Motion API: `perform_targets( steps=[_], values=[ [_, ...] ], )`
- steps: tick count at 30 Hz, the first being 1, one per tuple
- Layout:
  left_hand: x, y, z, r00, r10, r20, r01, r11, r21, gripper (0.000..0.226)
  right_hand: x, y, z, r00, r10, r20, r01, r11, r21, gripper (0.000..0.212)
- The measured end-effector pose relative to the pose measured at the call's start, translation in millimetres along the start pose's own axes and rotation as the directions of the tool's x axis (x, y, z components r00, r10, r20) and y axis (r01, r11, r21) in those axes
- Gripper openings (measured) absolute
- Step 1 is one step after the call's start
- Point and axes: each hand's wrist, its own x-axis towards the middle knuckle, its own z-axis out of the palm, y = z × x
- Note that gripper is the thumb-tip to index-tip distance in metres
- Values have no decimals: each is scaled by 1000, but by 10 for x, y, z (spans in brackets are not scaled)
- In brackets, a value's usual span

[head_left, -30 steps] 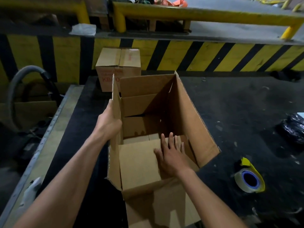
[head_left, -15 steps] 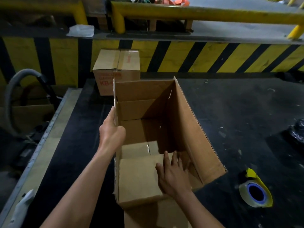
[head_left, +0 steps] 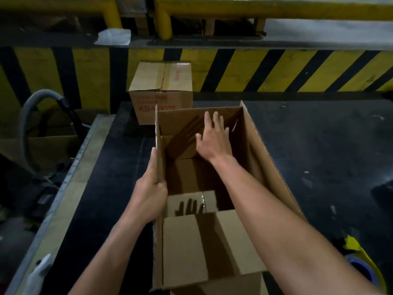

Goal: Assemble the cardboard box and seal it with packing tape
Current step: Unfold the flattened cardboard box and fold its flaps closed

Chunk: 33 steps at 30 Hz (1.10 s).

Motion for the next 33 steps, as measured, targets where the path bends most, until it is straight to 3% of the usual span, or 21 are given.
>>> perform_targets(
  steps=[6, 9, 11, 17, 21, 25, 28, 31, 33],
  values=[
    [-29, 20, -19, 1000, -6, -4, 5, 998, -67, 81, 471, -26, 58, 997, -58, 55, 69, 966, -249, 70],
    [-23, 11, -33, 1000, -15, -14, 14, 997, -74, 80, 362, 5, 72, 994, -96, -57, 78, 962, -260, 52],
    [-21, 24, -15, 1000, -10, -19, 9, 998, -63, 78, 259, 34, 121, 995, -92, -47, 79, 971, -224, 56],
    [-12, 20, 12, 1000, -12, -20, 11, 998, -60, 80, 97, 327, 430, 947, -27, 319, 86, 981, -172, 49],
    [-8, -15, 3, 1000, -7, -14, 6, 997, -76, 81, -33, 416, 723, 864, 40, 501, 32, 990, -134, 65],
    [0, -25, 2, 1000, -12, -11, 11, 997, -82, 81, -63, 378, 721, 858, 61, 510, 2, 993, -121, 65],
    [-16, -3, 13, 1000, -2, -28, 0, 996, -88, 81, -75, 352, 556, 873, 9, 488, 63, 989, -131, 64],
    [-29, 20, 23, 1000, -2, -29, -1, 995, -101, 81, -191, 273, 339, 919, -168, 355, 235, 960, -153, 59],
    [-48, 46, 42, 999, 3, -33, -6, 995, -104, 80, -332, 217, 128, 937, -294, 191, 333, 916, -225, 61]
  ],
)
